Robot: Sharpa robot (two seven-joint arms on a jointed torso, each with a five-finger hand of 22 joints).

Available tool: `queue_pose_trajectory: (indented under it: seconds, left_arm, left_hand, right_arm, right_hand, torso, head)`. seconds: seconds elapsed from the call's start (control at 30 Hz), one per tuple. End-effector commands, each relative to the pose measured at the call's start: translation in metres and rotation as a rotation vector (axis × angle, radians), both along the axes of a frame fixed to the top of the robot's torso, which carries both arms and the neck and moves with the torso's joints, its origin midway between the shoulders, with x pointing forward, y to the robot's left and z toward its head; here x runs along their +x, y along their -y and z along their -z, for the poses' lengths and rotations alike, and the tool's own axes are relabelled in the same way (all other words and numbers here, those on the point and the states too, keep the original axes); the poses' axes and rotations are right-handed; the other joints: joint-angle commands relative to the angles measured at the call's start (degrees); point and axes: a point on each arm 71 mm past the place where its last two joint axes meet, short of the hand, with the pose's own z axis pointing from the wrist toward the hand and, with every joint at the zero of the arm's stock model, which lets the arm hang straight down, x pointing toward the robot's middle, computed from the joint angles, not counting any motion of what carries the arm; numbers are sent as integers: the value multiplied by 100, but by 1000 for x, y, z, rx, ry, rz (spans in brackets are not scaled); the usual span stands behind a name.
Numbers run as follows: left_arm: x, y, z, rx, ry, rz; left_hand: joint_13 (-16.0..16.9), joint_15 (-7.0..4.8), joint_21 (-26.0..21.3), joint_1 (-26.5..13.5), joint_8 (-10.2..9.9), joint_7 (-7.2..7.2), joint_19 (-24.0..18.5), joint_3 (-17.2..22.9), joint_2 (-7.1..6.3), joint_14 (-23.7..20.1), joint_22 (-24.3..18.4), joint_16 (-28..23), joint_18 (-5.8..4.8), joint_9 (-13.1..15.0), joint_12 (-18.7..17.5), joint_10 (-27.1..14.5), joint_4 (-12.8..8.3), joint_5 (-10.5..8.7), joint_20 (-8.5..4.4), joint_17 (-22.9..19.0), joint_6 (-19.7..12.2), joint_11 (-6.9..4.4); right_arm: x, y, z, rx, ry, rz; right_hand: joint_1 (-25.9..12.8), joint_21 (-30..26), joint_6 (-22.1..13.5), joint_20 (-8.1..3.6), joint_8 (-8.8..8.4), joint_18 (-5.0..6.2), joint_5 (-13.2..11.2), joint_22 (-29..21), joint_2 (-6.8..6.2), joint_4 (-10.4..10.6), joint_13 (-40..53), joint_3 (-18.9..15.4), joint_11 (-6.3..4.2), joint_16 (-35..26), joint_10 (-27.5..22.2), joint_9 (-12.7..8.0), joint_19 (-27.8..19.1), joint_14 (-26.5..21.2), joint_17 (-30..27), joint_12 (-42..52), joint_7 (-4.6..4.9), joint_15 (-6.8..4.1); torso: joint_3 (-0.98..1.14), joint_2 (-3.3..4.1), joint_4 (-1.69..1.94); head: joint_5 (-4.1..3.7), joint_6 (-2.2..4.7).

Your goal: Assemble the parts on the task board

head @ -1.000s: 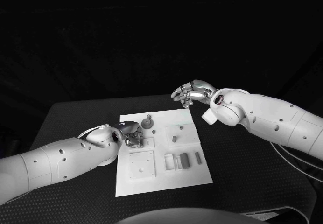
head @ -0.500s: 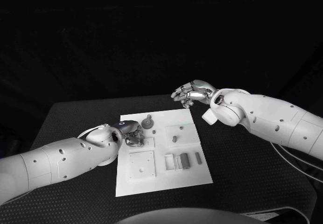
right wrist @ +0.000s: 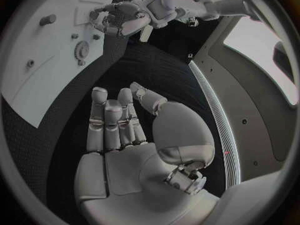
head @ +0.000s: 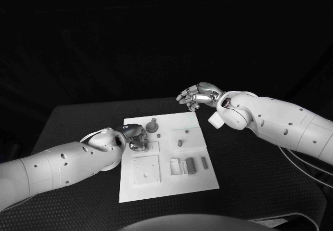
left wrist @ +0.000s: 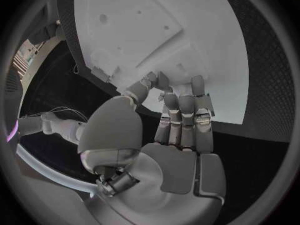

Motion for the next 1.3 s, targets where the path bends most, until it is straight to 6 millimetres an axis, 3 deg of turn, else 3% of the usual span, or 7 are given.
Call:
queue_pose_trajectory:
  seconds: [0.03,0.13,0.33,0.6,1.0,1.3]
  left_arm:
    - [-1,2,0,1,-13,5]
    - [-1,2,0,1,-12,4]
    - [-1,2,0,0,-11,5]
    - [0,2,0,-7,-4,2]
    - [0,2,-1,-12,-1,1]
    - [-1,2,0,-11,-11,0]
  left_hand:
    - [6,-35,-15,9,38,11,43,-21,-46,29,55,-27,-84,20,-5,3,27,-34,4,4,62,-13]
    - [4,-44,-16,-23,40,6,41,-40,-76,27,54,-29,-84,24,-10,2,45,-34,8,4,61,-19]
    - [6,-24,-22,-220,-38,42,21,-196,-279,13,44,-39,-84,1,-20,-13,98,-32,11,3,-87,13]
    - [14,18,-24,-365,-111,93,7,-375,-395,2,20,-43,-84,-13,-19,-33,72,-36,0,5,-247,60]
    - [22,35,-20,-327,-126,111,22,-382,-358,12,1,-39,-84,-2,-7,-26,32,-35,-11,9,-303,78]
    - [25,20,-17,-86,-66,89,37,-244,-191,24,-15,-43,-84,40,-5,-20,-49,-32,-5,10,-230,58]
  right_arm:
    - [-1,-1,0,7,1,-17]
    - [-1,-1,0,7,0,-16]
    - [-1,-1,0,7,1,-16]
    - [-1,-1,0,7,1,-16]
    - [-1,0,0,6,0,-16]
    - [-1,0,0,6,-1,-16]
  right_hand:
    - [-62,-20,4,-2,-27,82,22,66,-17,0,-6,-17,-9,-26,7,-10,39,-5,-8,22,26,-46]
    - [-62,-20,5,-2,-27,82,22,66,-17,0,-6,-16,-9,-26,7,-10,39,-5,-8,22,26,-46]
    - [-61,-20,5,-2,-27,82,22,66,-17,-1,-7,-16,-9,-26,7,-10,39,-5,-8,22,25,-46]
    - [-60,-21,6,-2,-27,82,22,66,-17,-1,-8,-15,-9,-26,6,-10,39,-5,-8,23,25,-46]
    - [-58,-21,7,-2,-27,82,22,66,-17,-1,-9,-14,-9,-26,6,-10,39,-5,-8,24,25,-46]
    - [-57,-22,8,-3,-27,82,22,66,-16,-1,-10,-13,-10,-26,6,-10,39,-5,-9,25,25,-47]
  torso:
    - [-2,0,3]
    - [-4,0,3]
    - [-6,0,3]
    - [-5,0,4]
    - [-2,0,1]
    - [-2,0,1]
  head:
    - [-3,-3]
    - [0,-1]
    - [-3,-13]
    - [-10,-19]
    - [-10,-20]
    - [-15,-24]
